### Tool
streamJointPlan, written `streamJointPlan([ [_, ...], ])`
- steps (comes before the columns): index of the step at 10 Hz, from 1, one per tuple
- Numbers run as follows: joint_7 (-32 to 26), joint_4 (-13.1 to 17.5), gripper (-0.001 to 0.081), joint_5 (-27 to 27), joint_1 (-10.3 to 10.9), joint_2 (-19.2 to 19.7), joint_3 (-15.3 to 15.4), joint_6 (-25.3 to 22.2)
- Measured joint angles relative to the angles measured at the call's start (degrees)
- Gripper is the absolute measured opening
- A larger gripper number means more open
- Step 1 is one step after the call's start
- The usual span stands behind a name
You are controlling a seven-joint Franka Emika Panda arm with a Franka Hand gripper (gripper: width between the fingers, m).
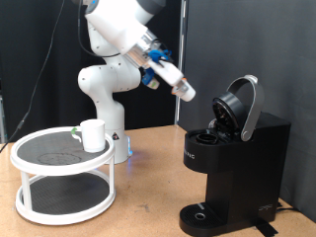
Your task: Make a cup of coffee with the keurig machine
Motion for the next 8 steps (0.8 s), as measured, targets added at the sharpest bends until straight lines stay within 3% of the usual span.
streamJointPlan([
  [5, -0.88, -0.04, 0.0402, 0.15, 0.43, 0.44, 0.55, 0.04],
  [8, -1.15, -0.1, 0.0402, 0.15, 0.75, 2.72, 1.33, 0.41],
])
